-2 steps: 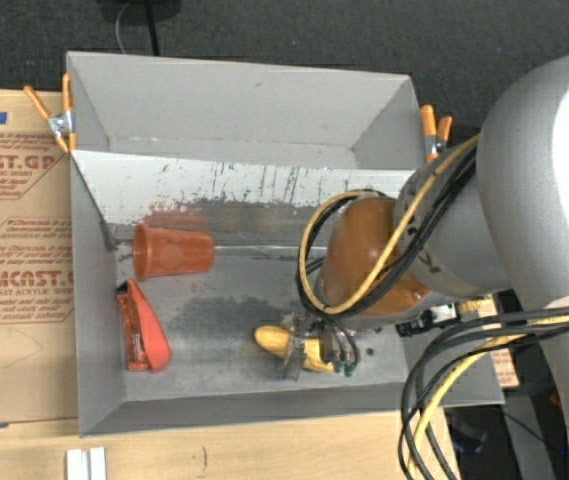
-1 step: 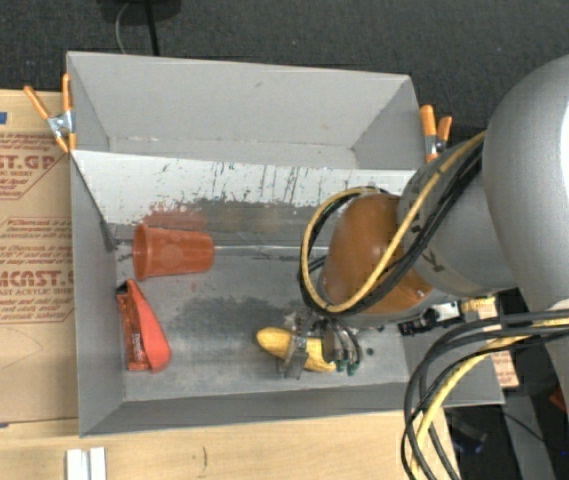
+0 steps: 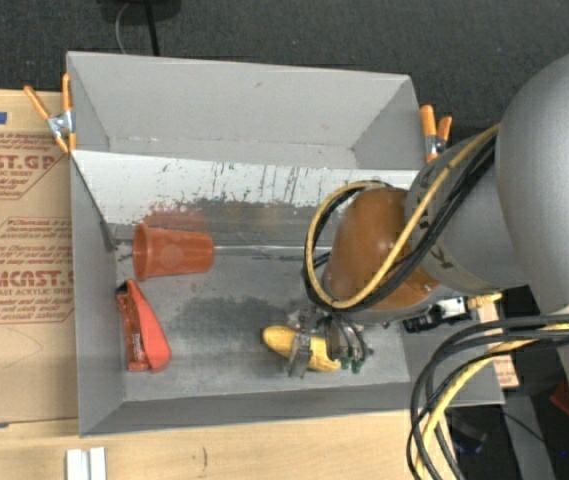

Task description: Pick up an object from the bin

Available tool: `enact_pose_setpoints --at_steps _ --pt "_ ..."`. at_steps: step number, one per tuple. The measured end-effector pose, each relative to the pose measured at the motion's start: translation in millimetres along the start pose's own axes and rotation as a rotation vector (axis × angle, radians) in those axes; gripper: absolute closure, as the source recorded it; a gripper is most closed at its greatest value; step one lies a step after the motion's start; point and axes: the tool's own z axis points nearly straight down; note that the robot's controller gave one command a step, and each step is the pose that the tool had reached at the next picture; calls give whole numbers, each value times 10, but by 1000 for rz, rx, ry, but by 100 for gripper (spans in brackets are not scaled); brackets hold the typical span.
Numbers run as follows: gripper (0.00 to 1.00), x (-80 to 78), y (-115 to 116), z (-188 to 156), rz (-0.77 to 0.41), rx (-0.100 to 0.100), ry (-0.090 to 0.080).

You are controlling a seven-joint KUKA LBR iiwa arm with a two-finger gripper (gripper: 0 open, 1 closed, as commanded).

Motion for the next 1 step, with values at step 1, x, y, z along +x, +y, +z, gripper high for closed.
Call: enact_pose_setpoints --at_steps 1 --pt "100 -4 2 -215 0 -1 -3"
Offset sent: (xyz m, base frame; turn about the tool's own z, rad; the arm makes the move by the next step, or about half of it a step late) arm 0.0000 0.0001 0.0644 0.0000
